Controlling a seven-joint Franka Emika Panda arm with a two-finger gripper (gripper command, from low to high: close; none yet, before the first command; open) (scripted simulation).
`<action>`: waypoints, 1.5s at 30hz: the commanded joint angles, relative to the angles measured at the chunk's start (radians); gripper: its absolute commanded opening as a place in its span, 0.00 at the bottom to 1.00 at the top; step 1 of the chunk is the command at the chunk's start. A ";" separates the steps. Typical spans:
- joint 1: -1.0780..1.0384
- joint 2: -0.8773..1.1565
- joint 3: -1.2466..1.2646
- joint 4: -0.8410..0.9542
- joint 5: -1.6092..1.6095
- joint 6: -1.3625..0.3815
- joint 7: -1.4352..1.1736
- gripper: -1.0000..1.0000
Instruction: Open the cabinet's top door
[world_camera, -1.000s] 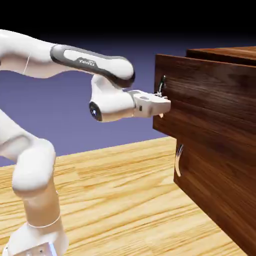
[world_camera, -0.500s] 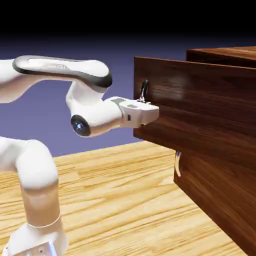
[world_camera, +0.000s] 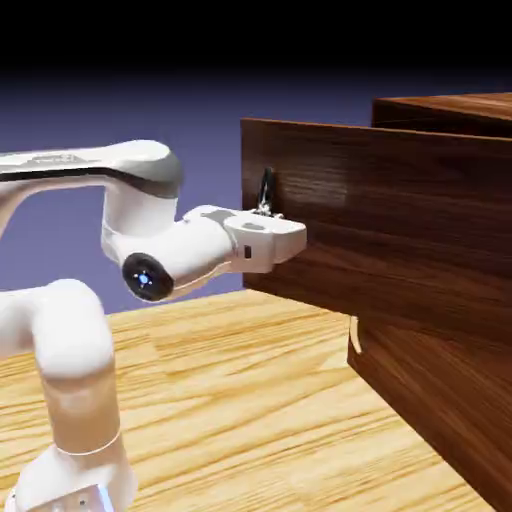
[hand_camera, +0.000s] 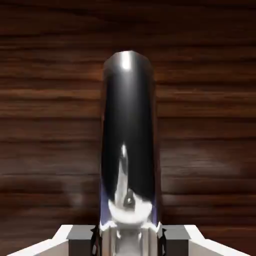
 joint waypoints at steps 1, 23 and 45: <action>-0.021 -0.010 -0.025 -0.002 -0.042 -0.031 0.018 0.00; 0.008 0.190 -0.763 0.477 -0.800 -0.885 0.095 0.00; -0.014 0.817 -0.886 0.805 -0.667 -1.419 -0.295 0.00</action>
